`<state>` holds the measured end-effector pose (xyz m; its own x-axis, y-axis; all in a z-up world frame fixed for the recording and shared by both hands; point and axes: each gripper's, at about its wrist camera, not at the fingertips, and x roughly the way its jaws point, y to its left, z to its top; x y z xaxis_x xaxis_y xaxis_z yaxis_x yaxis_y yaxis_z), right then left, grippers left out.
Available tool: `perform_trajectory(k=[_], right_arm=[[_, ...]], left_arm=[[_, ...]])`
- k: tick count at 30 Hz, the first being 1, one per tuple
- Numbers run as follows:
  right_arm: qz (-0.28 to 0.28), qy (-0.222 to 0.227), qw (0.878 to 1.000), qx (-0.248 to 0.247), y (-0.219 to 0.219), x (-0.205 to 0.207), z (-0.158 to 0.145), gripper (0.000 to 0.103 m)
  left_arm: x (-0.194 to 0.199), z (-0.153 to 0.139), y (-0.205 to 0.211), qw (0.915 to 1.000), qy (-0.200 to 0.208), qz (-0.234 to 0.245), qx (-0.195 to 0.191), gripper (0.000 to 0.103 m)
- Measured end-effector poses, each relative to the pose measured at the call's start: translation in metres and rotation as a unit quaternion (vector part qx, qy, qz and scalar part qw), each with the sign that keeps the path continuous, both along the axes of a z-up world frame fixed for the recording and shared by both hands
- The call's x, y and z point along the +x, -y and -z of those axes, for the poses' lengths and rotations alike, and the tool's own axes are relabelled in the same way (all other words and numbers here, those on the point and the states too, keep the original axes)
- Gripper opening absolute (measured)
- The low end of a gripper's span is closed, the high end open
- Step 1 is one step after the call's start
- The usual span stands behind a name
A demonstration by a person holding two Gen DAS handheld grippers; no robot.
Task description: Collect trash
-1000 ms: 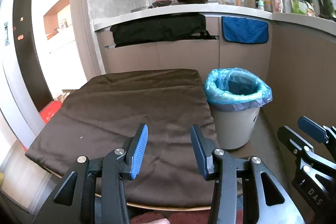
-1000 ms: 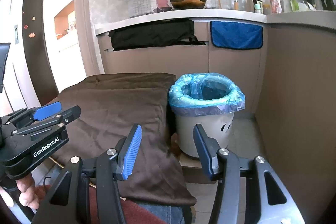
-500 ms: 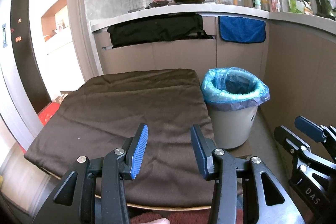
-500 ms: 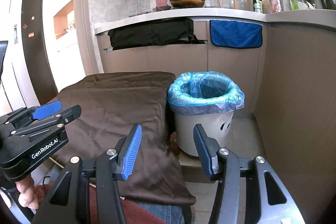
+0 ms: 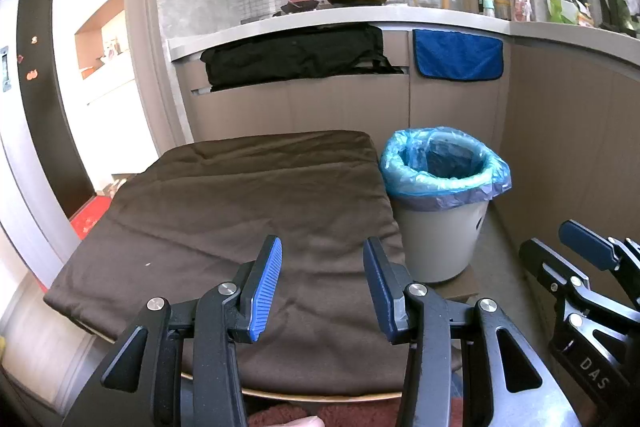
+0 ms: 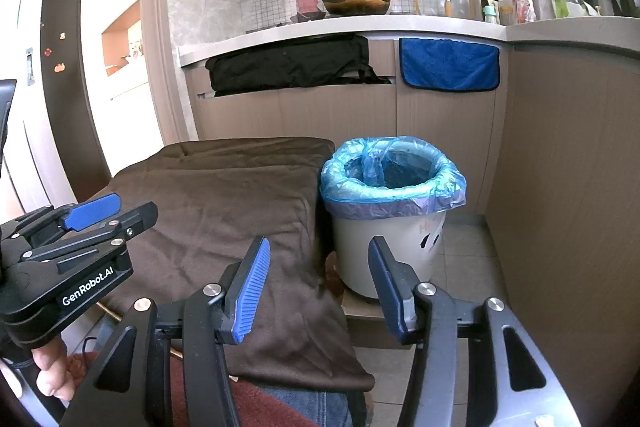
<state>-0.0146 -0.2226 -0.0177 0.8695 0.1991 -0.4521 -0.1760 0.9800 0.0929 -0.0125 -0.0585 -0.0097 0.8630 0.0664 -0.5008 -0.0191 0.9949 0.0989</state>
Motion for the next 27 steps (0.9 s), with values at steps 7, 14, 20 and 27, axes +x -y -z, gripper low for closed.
perform_trajectory(k=[7,14,20,27], right_arm=[[0.000,0.000,1.000,0.000,-0.0003,-0.0001,-0.0007,0.048],[0.000,0.000,1.000,0.001,0.0004,0.0001,-0.0009,0.048],[0.002,0.001,1.000,0.000,0.0010,0.0010,-0.0005,0.048],[0.005,0.001,1.000,0.000,0.0013,0.0012,-0.0011,0.048]], left_arm=[[0.0009,0.0000,0.0022,1.0000,-0.002,0.001,0.001,0.044],[0.0004,0.0000,0.0045,1.0000,-0.002,0.001,0.001,0.044],[0.0004,-0.0004,0.0047,1.0000,-0.002,0.000,0.001,0.044],[0.0004,-0.0003,0.0050,1.0000,-0.003,0.001,0.001,0.044]])
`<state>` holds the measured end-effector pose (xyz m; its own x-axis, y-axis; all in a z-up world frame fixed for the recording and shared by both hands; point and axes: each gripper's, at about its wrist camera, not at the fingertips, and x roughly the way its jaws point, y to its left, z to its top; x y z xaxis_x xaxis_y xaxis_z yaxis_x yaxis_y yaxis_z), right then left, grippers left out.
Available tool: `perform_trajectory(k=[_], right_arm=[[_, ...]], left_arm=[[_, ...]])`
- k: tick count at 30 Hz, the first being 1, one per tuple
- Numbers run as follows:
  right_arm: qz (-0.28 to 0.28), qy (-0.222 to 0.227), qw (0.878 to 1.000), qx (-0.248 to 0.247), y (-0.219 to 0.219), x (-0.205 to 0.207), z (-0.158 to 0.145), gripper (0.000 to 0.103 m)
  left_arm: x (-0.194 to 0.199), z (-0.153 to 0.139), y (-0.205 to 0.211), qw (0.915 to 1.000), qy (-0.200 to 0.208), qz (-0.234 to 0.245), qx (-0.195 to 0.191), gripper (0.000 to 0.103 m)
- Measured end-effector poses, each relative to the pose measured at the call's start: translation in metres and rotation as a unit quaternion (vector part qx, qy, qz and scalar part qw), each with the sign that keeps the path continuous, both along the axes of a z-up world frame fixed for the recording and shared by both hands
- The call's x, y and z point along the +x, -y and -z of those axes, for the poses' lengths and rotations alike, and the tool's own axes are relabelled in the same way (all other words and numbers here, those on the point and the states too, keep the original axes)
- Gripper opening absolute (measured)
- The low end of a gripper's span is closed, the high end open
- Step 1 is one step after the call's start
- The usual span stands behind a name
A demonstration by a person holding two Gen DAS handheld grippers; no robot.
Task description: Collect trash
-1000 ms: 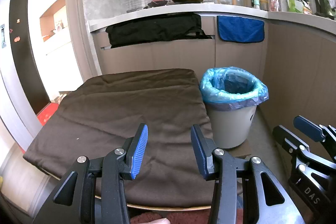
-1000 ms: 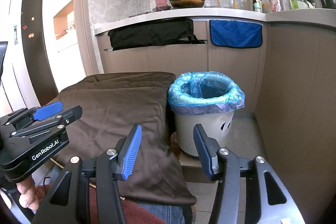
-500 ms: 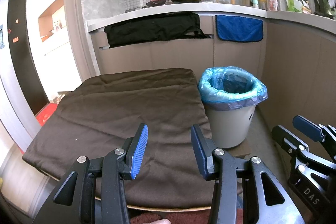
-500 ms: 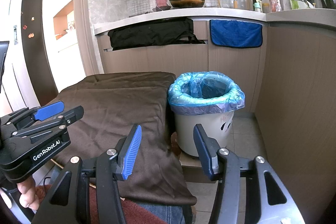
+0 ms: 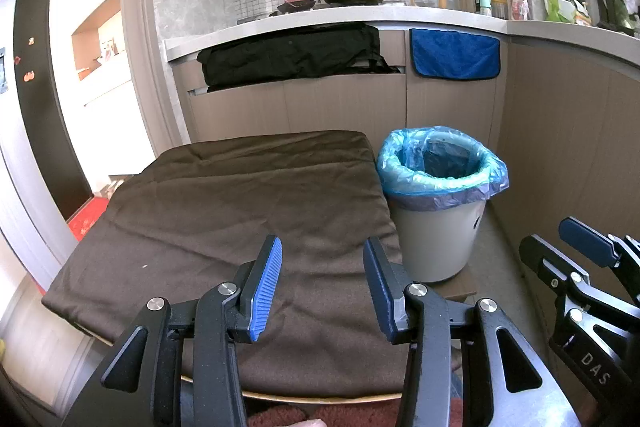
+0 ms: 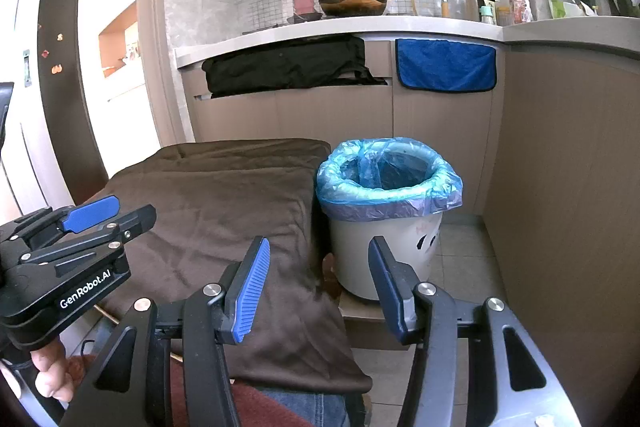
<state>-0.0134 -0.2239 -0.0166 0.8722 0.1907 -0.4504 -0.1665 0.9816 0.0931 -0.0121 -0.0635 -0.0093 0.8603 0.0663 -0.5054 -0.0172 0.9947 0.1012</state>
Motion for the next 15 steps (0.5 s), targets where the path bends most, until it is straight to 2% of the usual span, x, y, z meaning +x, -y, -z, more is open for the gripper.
perform_trajectory(k=[15], right_arm=[[0.004,0.001,1.000,-0.001,0.0013,0.0001,-0.0002,0.049]], left_arm=[[0.0002,-0.0001,0.0011,1.0000,0.000,0.000,-0.001,0.044]])
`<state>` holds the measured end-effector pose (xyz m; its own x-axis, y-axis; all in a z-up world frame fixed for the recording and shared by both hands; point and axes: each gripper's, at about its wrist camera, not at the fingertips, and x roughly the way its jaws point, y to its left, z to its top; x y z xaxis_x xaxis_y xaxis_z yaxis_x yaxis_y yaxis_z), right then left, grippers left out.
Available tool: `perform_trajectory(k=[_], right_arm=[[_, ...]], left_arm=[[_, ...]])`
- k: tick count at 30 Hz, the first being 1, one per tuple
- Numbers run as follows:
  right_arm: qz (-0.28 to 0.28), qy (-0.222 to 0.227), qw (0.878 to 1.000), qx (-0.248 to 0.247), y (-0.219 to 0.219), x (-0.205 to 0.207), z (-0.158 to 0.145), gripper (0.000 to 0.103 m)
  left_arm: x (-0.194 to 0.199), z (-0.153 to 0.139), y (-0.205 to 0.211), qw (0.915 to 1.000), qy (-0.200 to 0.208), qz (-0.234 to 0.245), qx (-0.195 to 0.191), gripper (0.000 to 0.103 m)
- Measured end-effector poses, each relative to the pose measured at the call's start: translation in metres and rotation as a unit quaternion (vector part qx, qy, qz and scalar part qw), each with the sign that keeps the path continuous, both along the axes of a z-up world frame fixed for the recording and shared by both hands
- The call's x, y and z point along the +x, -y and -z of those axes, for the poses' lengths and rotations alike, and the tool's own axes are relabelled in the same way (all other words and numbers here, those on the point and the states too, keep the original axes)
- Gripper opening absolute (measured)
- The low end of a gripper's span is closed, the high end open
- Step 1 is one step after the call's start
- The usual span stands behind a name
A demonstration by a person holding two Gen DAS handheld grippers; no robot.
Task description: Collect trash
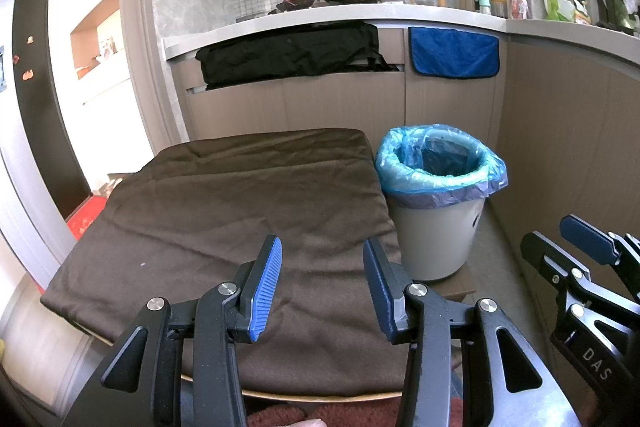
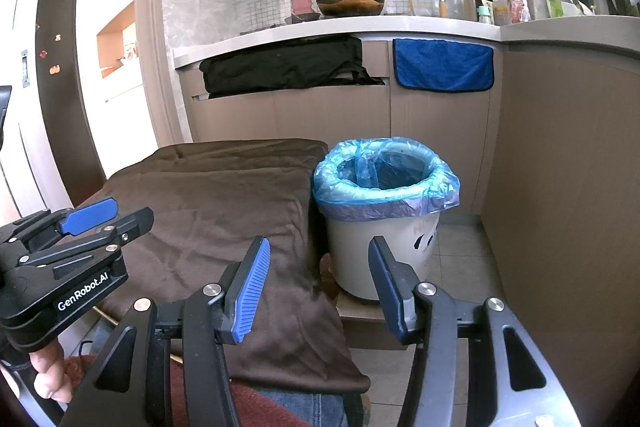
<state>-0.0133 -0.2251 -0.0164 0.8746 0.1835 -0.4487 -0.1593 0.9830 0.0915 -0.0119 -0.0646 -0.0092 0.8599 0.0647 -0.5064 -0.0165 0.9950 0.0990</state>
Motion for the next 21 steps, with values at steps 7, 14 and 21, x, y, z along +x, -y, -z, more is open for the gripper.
perform_trajectory(k=[7,14,21], right_arm=[[0.000,-0.001,1.000,0.001,-0.0004,0.0001,-0.0001,0.049],[0.000,-0.002,1.000,0.001,-0.0005,-0.0017,0.0004,0.049],[0.001,-0.002,1.000,0.001,-0.0002,-0.0021,0.0014,0.049]], left_arm=[[-0.0019,0.0023,0.0047,1.0000,-0.001,-0.001,-0.005,0.044],[-0.0029,0.0047,0.0069,1.0000,-0.002,-0.001,-0.005,0.044],[-0.0033,0.0059,0.0070,1.0000,-0.005,0.002,-0.006,0.044]])
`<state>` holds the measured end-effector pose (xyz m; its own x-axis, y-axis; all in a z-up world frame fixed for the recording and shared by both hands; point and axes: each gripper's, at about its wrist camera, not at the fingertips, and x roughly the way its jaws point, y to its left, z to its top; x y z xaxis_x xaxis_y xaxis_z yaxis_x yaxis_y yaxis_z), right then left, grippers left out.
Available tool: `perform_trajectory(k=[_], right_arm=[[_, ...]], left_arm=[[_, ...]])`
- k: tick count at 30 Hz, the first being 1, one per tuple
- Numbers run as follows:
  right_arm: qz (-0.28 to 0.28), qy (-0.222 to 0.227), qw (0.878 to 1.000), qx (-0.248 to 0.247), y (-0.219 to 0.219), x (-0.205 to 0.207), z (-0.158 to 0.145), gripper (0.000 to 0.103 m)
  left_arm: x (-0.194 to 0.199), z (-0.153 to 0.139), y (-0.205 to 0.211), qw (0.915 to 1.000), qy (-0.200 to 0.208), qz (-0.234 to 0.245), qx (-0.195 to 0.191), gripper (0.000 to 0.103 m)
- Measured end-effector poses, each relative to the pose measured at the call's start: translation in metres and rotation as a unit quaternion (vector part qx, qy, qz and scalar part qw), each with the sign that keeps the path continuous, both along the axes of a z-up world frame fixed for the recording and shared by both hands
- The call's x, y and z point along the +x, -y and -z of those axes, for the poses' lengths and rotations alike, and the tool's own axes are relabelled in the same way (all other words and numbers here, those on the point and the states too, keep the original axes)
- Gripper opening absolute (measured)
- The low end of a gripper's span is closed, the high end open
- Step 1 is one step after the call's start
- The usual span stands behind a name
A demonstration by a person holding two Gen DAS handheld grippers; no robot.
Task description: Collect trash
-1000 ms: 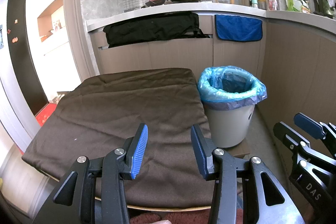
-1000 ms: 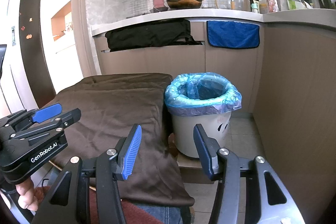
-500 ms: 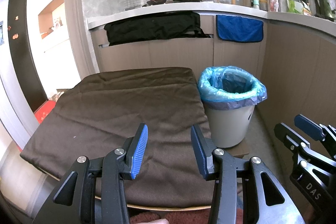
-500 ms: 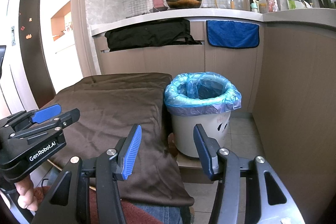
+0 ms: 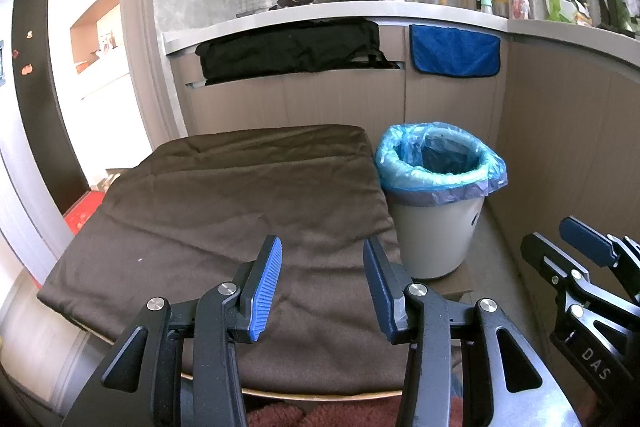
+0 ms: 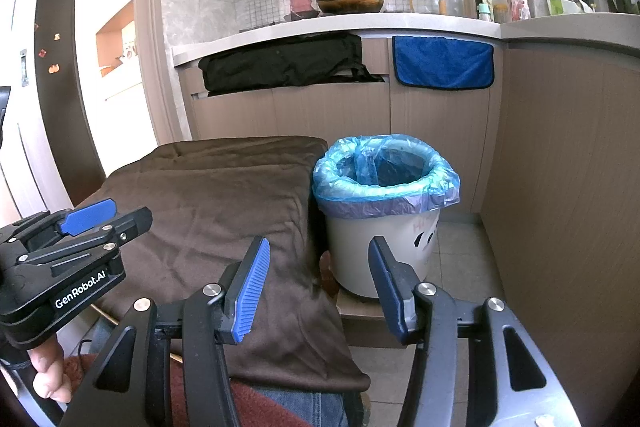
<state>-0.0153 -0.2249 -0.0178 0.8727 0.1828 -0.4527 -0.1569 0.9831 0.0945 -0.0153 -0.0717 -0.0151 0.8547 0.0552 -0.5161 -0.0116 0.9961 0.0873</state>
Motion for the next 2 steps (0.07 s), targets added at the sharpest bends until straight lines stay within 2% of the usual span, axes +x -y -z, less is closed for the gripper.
perform_trajectory(k=[2], right_arm=[[0.000,0.001,1.000,0.000,0.0000,0.0002,0.0000,0.049]], left_arm=[[0.0014,0.0003,-0.0017,1.0000,0.001,0.001,0.000,0.045]])
